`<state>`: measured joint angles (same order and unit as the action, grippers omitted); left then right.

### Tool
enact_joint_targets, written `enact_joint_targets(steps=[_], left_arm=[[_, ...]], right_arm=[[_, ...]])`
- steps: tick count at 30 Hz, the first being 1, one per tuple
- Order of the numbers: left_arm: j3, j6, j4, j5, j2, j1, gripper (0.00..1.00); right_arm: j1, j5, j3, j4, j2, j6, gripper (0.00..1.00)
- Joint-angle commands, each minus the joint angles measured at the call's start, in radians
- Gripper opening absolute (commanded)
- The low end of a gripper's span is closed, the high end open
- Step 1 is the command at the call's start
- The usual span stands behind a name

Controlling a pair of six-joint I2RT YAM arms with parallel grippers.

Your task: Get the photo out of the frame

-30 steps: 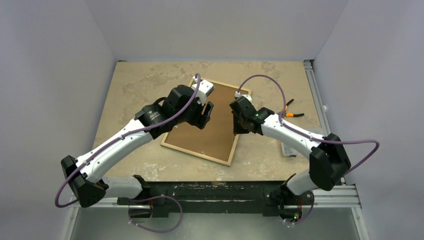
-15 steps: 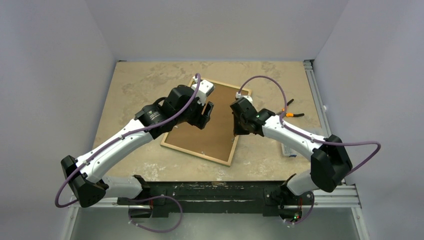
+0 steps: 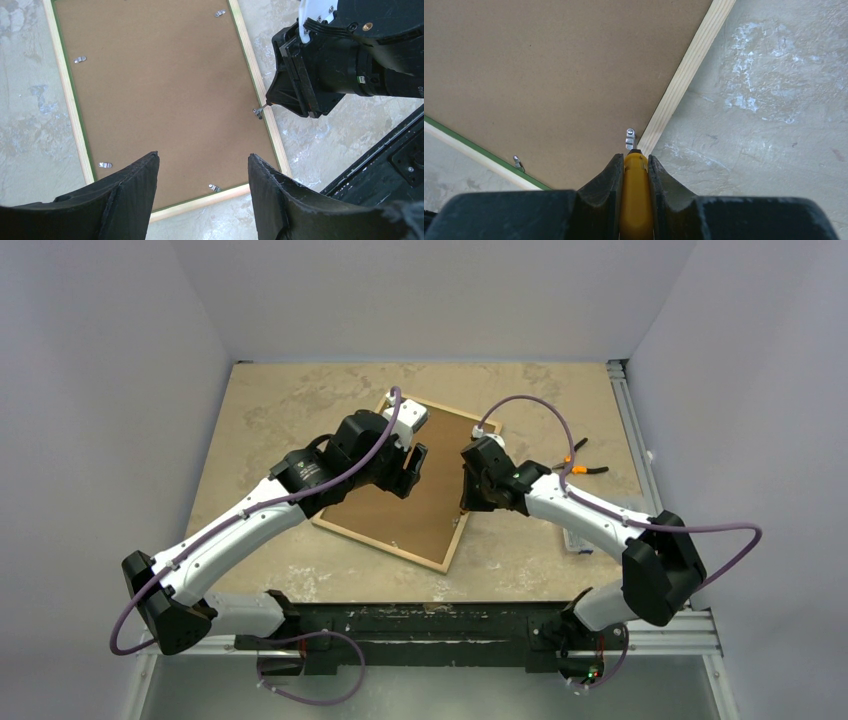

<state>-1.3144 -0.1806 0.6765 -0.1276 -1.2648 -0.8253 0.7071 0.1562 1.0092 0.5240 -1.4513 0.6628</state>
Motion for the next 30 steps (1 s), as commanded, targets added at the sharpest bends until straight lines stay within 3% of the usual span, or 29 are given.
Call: enact_joint_targets(steps=[1,24,30], left_arm=[[-0.008,-0.003,-0.011,-0.004,0.006,0.000,0.63],[-0.003,-0.008,-0.019,0.008,0.017,0.001,0.64],[-0.002,-0.008,-0.019,0.008,0.017,0.001,0.64]], right_arm=[[0.018,-0.058,-0.013,-0.019,0.020,0.034,0.00],[0.067,0.046,0.064,-0.014,-0.063,0.013,0.00],[0.069,0.027,0.062,0.031,-0.020,0.012,0.00]])
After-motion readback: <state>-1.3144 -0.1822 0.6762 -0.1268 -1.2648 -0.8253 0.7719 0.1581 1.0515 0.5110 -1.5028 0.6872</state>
